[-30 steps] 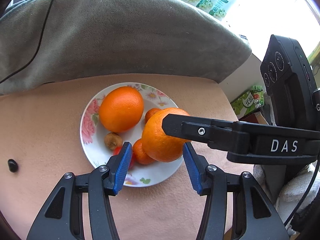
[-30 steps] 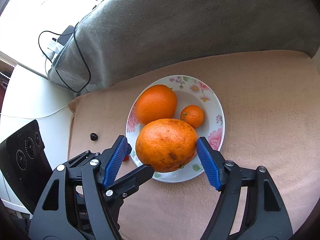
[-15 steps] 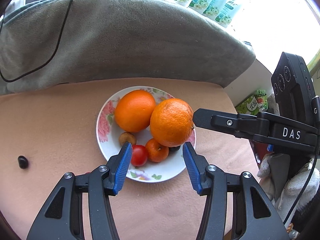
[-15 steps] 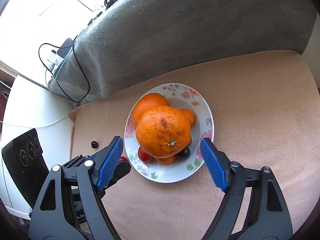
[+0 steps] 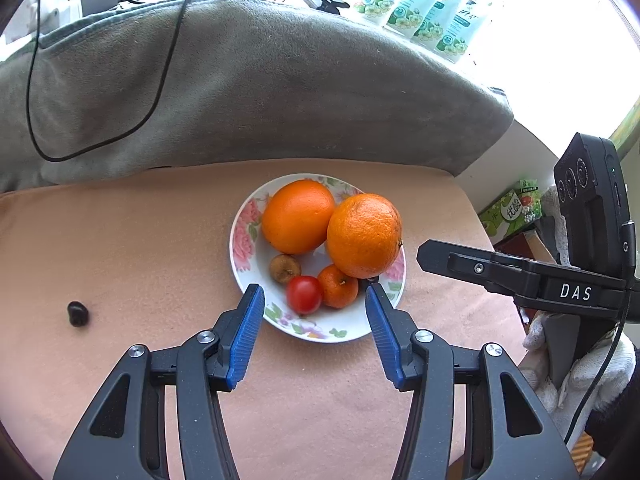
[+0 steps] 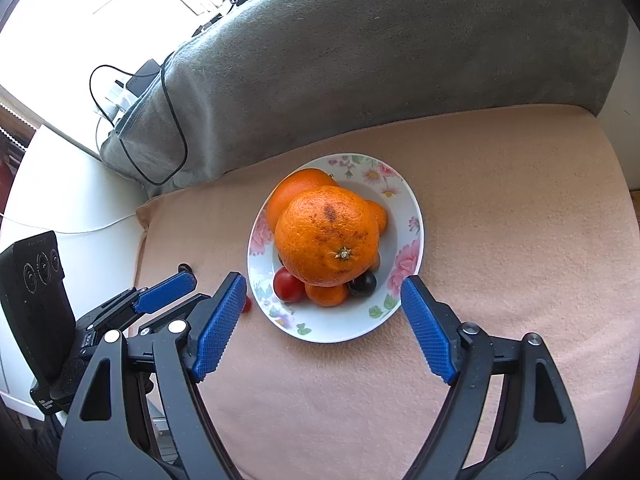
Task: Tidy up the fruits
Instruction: 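Withdraw both open tools from the plate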
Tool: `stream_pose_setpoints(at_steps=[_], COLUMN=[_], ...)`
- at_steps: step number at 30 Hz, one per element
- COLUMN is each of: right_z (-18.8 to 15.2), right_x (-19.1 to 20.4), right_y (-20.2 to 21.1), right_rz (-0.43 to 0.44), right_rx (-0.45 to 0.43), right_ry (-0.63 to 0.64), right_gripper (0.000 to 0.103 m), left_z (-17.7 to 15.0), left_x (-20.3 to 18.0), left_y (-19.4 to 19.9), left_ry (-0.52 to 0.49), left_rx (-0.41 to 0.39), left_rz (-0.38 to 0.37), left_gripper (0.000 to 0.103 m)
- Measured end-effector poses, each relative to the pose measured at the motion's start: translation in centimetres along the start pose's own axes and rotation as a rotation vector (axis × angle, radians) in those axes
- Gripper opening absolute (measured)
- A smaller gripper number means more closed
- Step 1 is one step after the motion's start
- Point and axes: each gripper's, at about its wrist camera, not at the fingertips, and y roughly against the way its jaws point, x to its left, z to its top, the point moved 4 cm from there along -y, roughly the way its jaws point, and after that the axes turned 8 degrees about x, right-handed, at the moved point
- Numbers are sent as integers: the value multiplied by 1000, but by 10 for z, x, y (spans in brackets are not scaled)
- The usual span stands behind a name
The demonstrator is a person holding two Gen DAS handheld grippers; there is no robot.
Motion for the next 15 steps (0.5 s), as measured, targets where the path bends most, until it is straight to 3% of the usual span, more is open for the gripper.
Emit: stream_pose_setpoints(at_steps=[9,15], right_z=[-8,-18], right_x=[4,16], right_y=[2,7], right_rz=[-178,-273], right_rx=[18,-34], right_ry=[4,55], right_gripper=[82,82], left_z=[-11,-26], left_x=[17,48], left_y=[10,18], left_ry=[24,70], left_rx=[0,7], left_rz=[22,66], left_gripper=[52,52])
